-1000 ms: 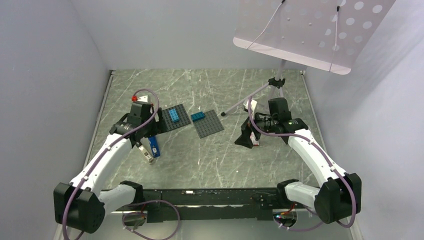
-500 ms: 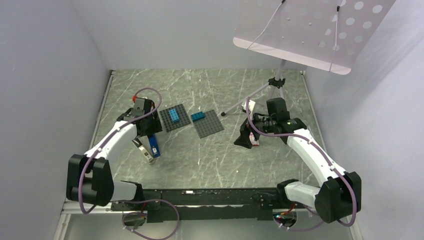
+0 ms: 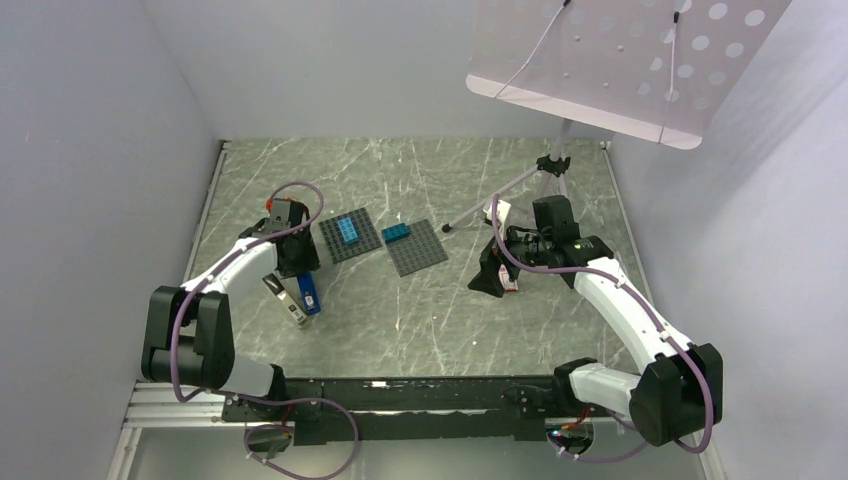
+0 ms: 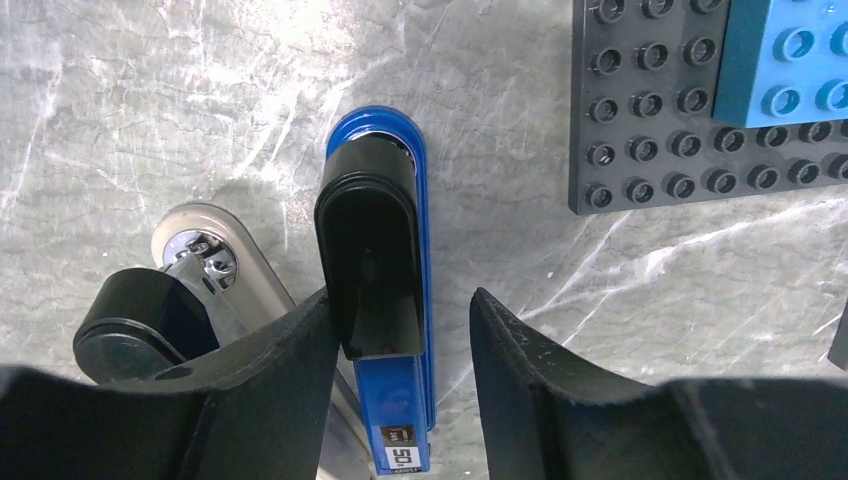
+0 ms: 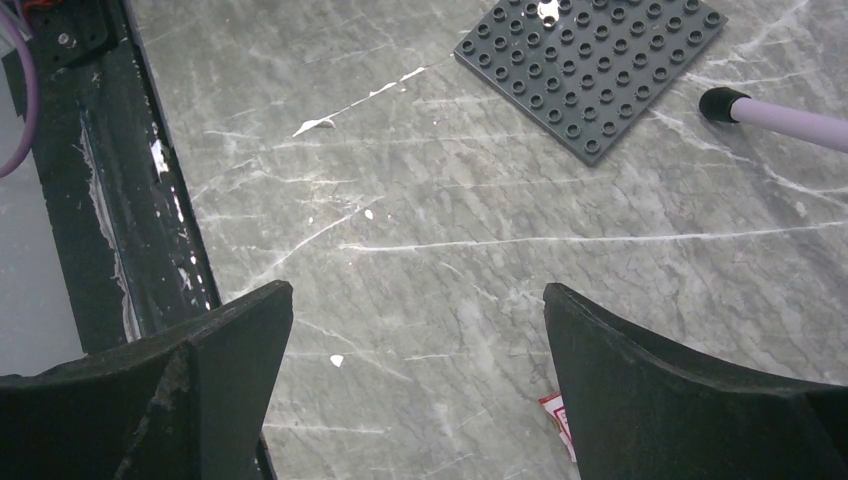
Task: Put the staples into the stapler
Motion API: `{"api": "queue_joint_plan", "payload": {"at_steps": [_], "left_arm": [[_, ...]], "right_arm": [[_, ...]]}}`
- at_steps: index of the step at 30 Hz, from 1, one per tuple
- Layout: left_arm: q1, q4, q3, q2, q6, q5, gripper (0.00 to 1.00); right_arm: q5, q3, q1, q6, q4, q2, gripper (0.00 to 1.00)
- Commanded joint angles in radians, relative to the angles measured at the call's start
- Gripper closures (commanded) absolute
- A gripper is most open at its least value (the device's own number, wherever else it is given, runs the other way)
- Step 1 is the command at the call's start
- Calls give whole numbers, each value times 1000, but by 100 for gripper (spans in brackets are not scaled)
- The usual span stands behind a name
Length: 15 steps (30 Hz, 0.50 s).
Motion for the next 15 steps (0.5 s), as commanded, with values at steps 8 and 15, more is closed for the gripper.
{"api": "queue_joint_plan", "payload": {"at_steps": [8, 15], "left_arm": [[9, 32, 6, 14, 4, -5, 47], [9, 20, 19, 18, 11, -20, 47]], "right_arm": [[-2, 19, 4, -8, 29, -26, 0], [-5, 18, 3, -9, 30, -29, 0]]}}
